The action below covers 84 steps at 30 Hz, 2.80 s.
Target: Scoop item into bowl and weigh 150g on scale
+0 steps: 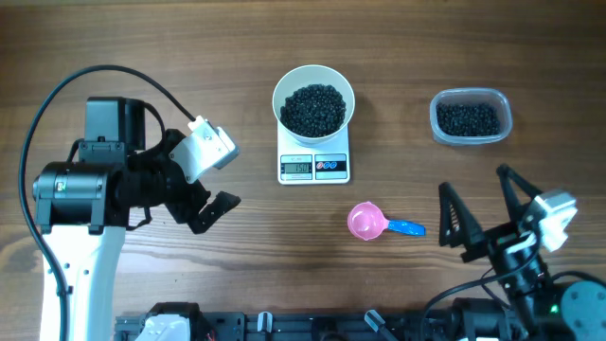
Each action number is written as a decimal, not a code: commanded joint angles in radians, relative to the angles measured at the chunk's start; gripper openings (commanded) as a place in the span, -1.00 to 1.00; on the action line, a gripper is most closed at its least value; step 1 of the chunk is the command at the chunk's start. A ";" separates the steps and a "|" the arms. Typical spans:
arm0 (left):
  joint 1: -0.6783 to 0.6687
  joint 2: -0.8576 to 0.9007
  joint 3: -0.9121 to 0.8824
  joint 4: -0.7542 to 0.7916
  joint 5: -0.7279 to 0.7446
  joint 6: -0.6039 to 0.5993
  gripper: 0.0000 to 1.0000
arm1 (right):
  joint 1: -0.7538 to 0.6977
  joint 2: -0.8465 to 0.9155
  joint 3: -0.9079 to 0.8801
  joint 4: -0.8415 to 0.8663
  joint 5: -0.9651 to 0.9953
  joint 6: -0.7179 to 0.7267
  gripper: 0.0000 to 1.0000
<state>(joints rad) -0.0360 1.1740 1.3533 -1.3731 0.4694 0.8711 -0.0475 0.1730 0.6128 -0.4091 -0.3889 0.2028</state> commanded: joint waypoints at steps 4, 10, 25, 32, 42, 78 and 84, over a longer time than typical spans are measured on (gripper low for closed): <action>0.008 -0.009 0.012 -0.001 0.009 0.015 1.00 | 0.000 -0.162 -0.189 0.092 0.007 -0.179 0.99; 0.008 -0.009 0.012 -0.001 0.009 0.015 1.00 | 0.013 -0.170 -0.319 0.225 0.038 -0.291 0.99; 0.008 -0.009 0.012 -0.001 0.009 0.015 1.00 | 0.025 -0.170 -0.585 0.411 0.037 -0.308 0.99; 0.008 -0.009 0.012 -0.001 0.009 0.015 1.00 | 0.092 -0.170 -0.607 0.440 0.038 -0.308 0.99; 0.008 -0.009 0.012 -0.001 0.009 0.015 1.00 | 0.106 -0.169 -0.607 0.440 0.038 -0.308 1.00; 0.133 -0.682 -0.750 0.776 0.006 -0.603 1.00 | 0.106 -0.169 -0.607 0.440 0.038 -0.308 1.00; 0.153 -0.917 -0.998 0.971 0.003 -0.764 1.00 | 0.106 -0.169 -0.607 0.440 0.038 -0.308 1.00</action>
<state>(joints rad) 0.0982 0.3496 0.4442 -0.4786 0.4694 0.2623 0.0540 0.0135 0.0078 0.0246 -0.3580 -0.0994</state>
